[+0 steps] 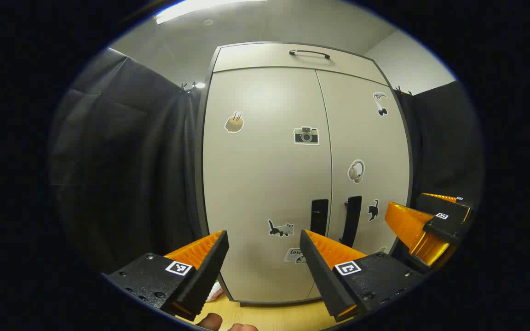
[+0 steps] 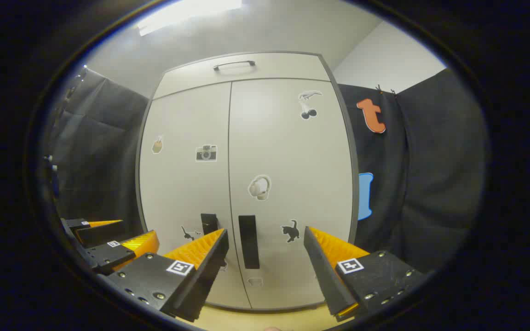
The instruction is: Open the right door of the double-door shoe cabinet with the right hand, and open the left door with the left hand.
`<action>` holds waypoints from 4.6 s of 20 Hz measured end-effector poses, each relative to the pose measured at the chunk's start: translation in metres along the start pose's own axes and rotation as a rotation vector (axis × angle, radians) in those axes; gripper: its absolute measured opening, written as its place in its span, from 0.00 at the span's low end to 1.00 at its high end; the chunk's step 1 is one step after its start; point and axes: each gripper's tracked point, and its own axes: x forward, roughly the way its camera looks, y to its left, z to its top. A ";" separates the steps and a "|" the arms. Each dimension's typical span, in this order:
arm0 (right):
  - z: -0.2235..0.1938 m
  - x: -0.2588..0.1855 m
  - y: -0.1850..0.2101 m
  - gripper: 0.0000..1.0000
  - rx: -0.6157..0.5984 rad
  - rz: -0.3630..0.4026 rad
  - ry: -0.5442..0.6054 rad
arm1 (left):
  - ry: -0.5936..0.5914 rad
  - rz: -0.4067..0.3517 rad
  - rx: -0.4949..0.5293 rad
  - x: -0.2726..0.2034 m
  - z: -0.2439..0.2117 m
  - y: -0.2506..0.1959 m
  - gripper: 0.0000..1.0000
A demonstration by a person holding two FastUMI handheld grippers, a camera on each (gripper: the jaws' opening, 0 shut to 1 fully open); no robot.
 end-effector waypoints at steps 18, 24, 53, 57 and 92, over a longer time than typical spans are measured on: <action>-0.019 0.030 0.024 0.98 -0.053 0.014 0.028 | -0.009 0.042 -0.001 0.007 0.001 0.027 0.96; -0.041 0.066 0.023 0.90 -0.039 -0.001 0.091 | 0.000 0.086 0.001 0.014 -0.003 0.047 0.96; -0.077 0.085 0.033 0.09 -0.017 0.060 0.152 | -0.001 0.168 -0.002 -0.007 -0.007 0.081 0.96; -0.076 0.072 0.027 0.09 -0.021 0.081 0.151 | 0.000 0.161 0.002 -0.015 -0.004 0.081 0.96; -0.063 -0.027 -0.120 0.06 0.023 -0.268 0.081 | 0.083 -0.109 -0.036 -0.030 -0.037 -0.019 0.96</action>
